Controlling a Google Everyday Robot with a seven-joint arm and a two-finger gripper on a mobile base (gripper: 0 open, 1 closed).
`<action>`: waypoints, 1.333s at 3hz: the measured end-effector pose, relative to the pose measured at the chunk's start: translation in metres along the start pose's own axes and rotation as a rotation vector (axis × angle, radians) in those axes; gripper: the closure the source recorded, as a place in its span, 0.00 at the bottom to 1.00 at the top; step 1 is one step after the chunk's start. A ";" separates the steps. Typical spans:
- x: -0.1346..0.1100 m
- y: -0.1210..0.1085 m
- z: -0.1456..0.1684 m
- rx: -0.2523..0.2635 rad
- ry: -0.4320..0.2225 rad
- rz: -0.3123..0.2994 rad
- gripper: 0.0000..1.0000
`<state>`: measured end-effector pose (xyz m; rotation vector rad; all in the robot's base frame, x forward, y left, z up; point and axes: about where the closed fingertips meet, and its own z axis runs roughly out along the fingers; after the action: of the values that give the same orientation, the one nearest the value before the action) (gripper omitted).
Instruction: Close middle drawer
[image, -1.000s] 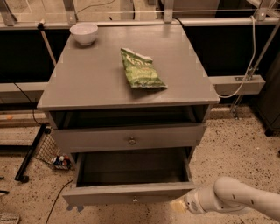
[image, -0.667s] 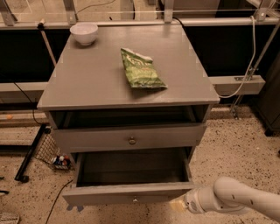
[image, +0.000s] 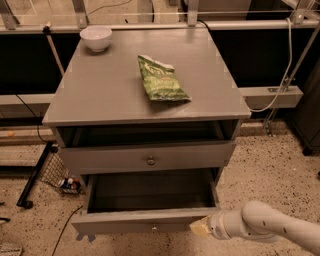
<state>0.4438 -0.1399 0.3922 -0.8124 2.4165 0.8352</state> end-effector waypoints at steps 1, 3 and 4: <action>-0.016 -0.007 0.006 0.001 -0.036 -0.042 1.00; -0.036 -0.012 0.013 -0.015 -0.076 -0.090 1.00; -0.041 -0.019 0.018 0.017 -0.103 -0.098 1.00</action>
Offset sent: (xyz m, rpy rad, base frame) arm 0.0568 0.0204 0.0131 0.0665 -0.1570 0.0663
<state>0.4903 -0.1246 0.3955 -0.8530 2.2720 0.7976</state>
